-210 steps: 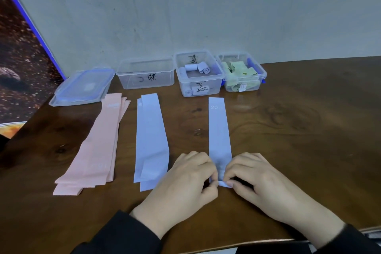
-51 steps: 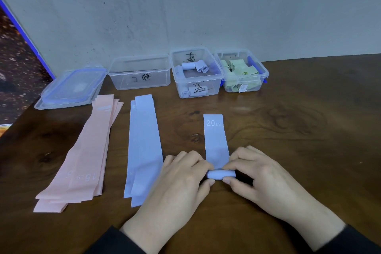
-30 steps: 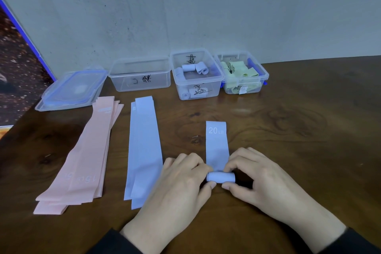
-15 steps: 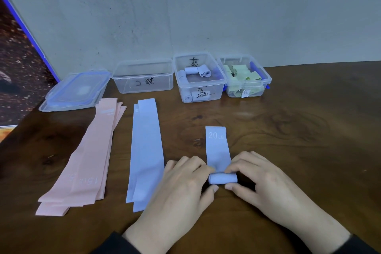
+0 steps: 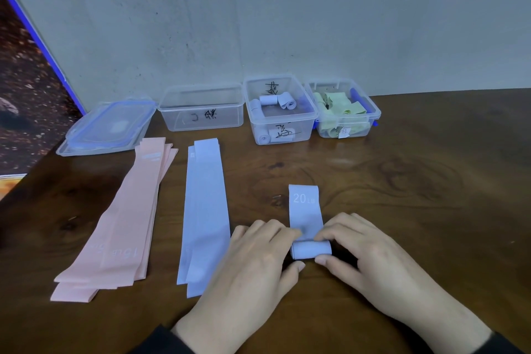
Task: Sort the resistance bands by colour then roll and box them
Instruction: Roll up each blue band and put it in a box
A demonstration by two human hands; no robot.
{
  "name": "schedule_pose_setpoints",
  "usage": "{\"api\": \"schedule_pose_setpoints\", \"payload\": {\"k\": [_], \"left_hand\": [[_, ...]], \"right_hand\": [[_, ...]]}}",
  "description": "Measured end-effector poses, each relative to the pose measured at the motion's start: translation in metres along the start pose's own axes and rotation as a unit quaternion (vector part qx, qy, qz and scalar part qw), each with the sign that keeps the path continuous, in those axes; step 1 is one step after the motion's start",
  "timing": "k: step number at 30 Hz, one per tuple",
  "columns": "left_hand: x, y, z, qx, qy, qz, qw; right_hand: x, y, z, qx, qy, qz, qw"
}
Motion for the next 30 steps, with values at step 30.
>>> {"api": "schedule_pose_setpoints", "payload": {"k": [30], "left_hand": [[0.0004,-0.0002,-0.0002,-0.011,-0.003,0.01,1.0]], "right_hand": [[-0.0006,0.0012,0.0036,-0.011,-0.006,0.008,1.0]]}}
Point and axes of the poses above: each hand's wrist, its own x-axis towards the middle knuckle, its own y-axis out of the palm, z = x × y, the point moved 6 cm from there along x, towards the middle knuckle, and after that the axes turned 8 degrees about -z, right-handed, at the moved point
